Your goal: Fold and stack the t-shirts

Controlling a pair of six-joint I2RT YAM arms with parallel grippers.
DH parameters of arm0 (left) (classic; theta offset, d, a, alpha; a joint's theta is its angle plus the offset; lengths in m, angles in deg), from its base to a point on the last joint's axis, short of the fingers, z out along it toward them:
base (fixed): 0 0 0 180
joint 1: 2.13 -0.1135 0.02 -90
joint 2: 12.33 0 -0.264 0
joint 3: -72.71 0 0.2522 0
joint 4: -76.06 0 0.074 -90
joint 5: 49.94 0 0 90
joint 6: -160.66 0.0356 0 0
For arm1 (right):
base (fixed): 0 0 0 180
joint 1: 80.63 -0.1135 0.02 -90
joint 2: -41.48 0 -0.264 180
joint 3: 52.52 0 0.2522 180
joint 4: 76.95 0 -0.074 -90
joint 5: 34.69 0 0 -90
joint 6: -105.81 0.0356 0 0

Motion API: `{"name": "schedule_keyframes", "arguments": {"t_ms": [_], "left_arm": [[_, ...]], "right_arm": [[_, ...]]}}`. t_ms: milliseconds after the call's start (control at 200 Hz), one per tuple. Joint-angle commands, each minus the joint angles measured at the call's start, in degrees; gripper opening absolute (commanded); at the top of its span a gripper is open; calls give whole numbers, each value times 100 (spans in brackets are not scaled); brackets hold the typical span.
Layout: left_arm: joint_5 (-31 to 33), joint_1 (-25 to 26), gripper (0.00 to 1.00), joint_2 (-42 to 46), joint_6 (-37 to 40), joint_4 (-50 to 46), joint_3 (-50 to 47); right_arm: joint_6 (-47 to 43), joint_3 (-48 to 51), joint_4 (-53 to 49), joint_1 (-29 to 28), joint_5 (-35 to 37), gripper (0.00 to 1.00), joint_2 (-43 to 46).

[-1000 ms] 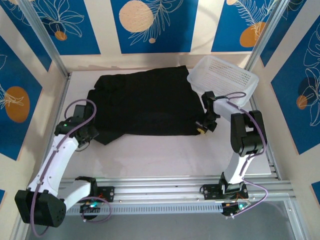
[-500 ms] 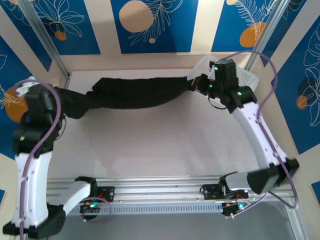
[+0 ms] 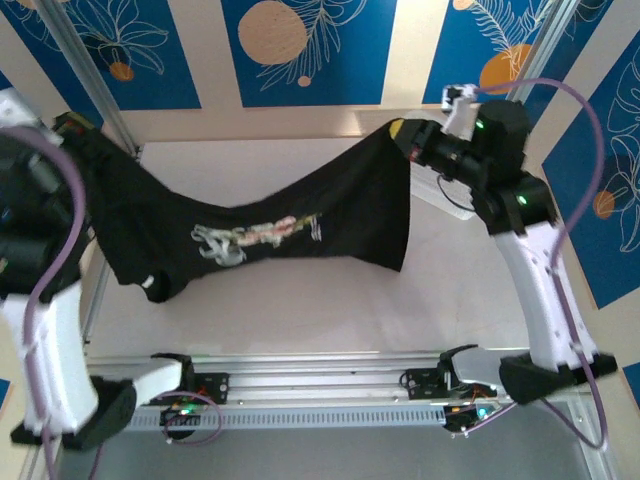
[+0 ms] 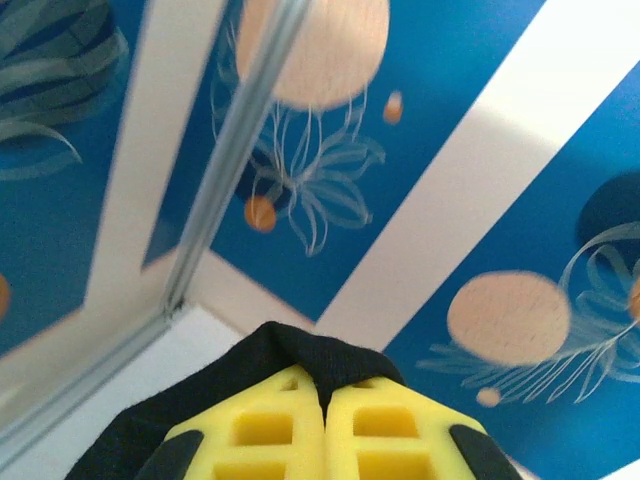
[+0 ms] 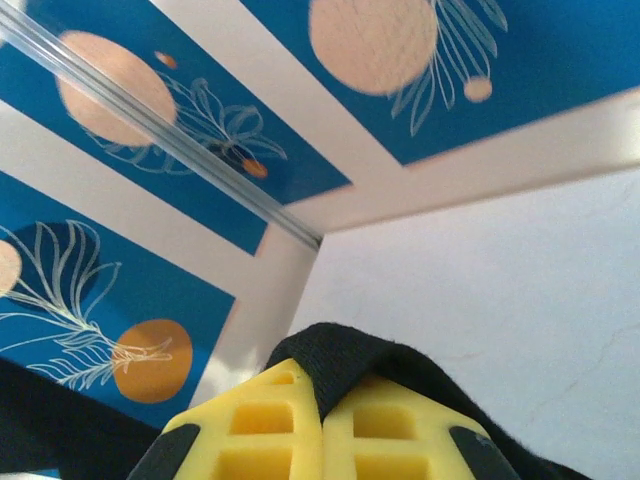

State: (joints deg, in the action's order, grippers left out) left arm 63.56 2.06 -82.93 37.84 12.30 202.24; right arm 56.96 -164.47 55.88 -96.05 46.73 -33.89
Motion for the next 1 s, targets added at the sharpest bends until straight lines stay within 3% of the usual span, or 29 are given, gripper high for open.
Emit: {"name": "schedule_keyframes", "arguments": {"t_ms": [0,165,390,460,575,685,805,895,995], "left_arm": [[-941,-414,0,-860,-345,141,-67],[-1893,-1034,0,-1926,-559,456,586],[-2534,-1581,0,-2765,-598,670,3204],[-2604,-1702,0,-2731,-677,978,3800],[-2480,-1841,0,-2316,-797,1686,3848],[-2440,-1860,0,-2051,-776,1536,3823],[-2479,-1860,0,-1573,-638,721,3123],[-2348,-1860,0,-661,-646,582,1376],[-2313,-1854,0,460,-820,521,-809]], "right_arm": [[266,-162,370,95,-657,0,-968],[305,-1203,631,194,-1071,0,-2286],[640,-3552,999,526,-1260,0,-3412],[879,-4290,1179,665,-1247,0,-3653],[1434,-5579,1176,955,-1272,0,-4152],[1879,-6219,1040,1160,-1497,0,-4484],[1525,-5865,425,1103,-1749,0,-4381],[1056,-4965,-169,980,-1804,0,-4060],[520,-3112,-421,782,-1519,0,-3398]]}}
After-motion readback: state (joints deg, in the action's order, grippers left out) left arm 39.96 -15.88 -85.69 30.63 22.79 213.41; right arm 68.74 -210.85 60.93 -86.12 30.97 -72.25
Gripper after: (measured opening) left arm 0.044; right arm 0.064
